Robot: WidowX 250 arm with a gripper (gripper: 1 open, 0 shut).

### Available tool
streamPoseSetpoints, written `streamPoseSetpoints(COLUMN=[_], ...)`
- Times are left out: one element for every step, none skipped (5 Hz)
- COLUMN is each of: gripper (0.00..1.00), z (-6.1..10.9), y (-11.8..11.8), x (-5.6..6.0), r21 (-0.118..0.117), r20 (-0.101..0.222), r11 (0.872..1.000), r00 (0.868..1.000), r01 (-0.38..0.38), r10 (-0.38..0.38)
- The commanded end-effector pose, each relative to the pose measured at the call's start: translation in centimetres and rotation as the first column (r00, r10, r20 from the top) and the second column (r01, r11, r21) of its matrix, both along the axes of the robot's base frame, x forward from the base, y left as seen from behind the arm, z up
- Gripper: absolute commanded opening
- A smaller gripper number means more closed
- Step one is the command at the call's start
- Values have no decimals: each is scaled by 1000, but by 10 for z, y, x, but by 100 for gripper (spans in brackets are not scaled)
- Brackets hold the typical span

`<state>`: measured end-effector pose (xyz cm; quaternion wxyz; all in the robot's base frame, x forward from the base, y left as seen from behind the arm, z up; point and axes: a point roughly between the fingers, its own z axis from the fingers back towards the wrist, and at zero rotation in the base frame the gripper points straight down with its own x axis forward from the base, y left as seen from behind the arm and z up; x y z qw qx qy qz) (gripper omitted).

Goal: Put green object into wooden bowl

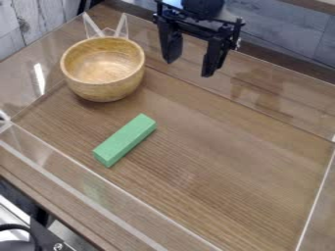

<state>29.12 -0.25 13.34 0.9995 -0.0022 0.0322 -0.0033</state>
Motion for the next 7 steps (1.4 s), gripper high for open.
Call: streamPoseSetpoints(gripper=[100,100,100,100,100,100,100], z=[-9,-21,-35,-48,-67,-73,-76], y=[11,27,39,47,49,55,59], x=[-21,-46,-69,-84,-89,-84,-81], r21=[-12,-16,2,5,1,5,5], r20=[-2,-6,25,57,85,102,112], r11=[994,977,964,955,949,949,947], r00=[994,977,964,953,946,944,941], r01=[113,214,266,297,315,316,322], r10=[-113,-214,-266,-297,-314,-315,-320])
